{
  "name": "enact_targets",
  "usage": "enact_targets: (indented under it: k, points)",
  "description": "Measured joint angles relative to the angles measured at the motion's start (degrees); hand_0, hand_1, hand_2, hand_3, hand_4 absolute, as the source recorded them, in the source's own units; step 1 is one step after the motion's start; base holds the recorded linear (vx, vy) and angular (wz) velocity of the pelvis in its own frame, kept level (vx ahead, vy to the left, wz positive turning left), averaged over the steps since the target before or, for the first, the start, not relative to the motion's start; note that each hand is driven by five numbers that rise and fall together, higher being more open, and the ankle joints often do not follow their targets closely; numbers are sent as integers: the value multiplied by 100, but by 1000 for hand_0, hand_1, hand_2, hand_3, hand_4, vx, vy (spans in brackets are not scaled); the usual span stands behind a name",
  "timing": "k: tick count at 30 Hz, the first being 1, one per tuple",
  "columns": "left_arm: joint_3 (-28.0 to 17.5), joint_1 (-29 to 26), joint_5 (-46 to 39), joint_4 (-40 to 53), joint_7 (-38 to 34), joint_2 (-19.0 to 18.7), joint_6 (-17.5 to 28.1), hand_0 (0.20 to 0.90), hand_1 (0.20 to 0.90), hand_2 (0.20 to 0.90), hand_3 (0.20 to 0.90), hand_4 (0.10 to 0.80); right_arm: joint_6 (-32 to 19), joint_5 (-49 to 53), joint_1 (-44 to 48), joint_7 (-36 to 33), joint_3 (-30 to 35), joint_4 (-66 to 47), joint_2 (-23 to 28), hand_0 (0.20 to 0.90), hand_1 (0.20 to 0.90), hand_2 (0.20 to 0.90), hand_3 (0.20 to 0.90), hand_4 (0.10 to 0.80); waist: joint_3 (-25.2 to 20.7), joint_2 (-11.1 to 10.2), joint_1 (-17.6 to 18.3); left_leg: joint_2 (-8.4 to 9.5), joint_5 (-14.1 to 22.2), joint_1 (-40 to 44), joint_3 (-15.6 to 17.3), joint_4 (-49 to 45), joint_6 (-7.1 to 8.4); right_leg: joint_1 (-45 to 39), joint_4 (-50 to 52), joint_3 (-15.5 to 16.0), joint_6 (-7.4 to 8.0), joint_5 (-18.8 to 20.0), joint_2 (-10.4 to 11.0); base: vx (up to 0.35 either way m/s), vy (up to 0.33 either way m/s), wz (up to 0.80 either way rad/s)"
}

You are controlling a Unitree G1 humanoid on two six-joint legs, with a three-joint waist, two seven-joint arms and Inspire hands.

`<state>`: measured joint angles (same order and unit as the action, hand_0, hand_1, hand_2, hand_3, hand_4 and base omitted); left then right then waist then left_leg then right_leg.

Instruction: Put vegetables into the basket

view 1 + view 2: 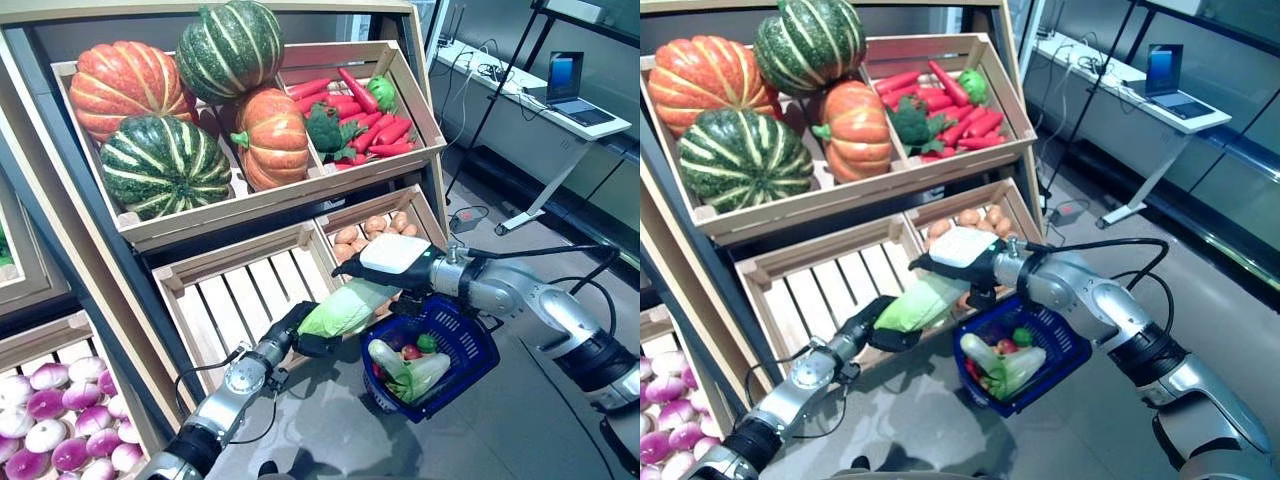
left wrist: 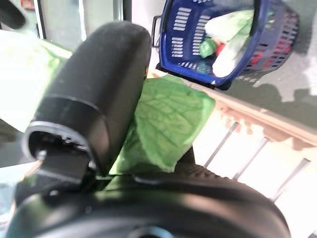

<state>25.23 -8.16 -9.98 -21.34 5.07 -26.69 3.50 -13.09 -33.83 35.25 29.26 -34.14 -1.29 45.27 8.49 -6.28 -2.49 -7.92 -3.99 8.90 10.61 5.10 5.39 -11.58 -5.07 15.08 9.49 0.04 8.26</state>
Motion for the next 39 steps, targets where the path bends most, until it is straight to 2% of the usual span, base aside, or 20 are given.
enact_targets:
  k: [10,11,12,17,31,32,39]
  points:
    - [152,72,-191,189,256,-161,-195,300,300,300,300,400,217,-448,10,-61,-265,902,-287,900,900,900,900,800,3,0,-122,-2,-18,-51,-102,0,5,-18,0,136,-7,-7,-6,4,-13,5]
    - [160,73,-195,228,283,-177,-205,300,300,300,300,400,289,-582,14,-66,-267,1034,-385,469,469,469,469,513,5,-2,-142,-4,-18,-51,-101,0,6,-16,-1,135,-7,-8,-7,0,0,0]
    - [160,73,-197,249,302,-180,-207,300,300,300,300,400,332,-656,15,-66,-272,1093,-421,300,300,300,300,400,9,-1,-155,-3,-19,-52,-101,0,6,-15,-1,136,-7,-8,-7,0,0,0]
    - [172,91,-210,344,359,-247,-208,300,300,300,300,400,531,-672,48,-74,-288,1388,-593,300,300,300,300,400,17,0,-183,-2,-20,-57,-112,0,6,-18,0,145,-8,-8,-8,0,0,0]
    - [171,94,-221,463,381,-321,-209,300,300,300,300,400,582,-633,44,-300,-282,1364,-579,300,300,300,300,400,62,53,-164,-4,-21,-53,-112,0,7,-20,-1,134,-9,-9,-9,0,0,0]
    - [171,94,-221,463,381,-323,-209,900,900,900,900,800,582,-637,44,-300,-281,1357,-578,300,300,300,300,400,71,66,-163,-3,-21,-52,-111,0,7,-20,-1,129,-9,-9,-8,0,0,0]
    - [172,98,-209,504,423,-321,-276,900,900,900,900,800,611,-859,36,-291,-270,1345,-555,300,300,300,300,400,79,79,-150,-4,-21,-50,-103,0,7,-15,0,121,-9,-9,-9,0,0,0]
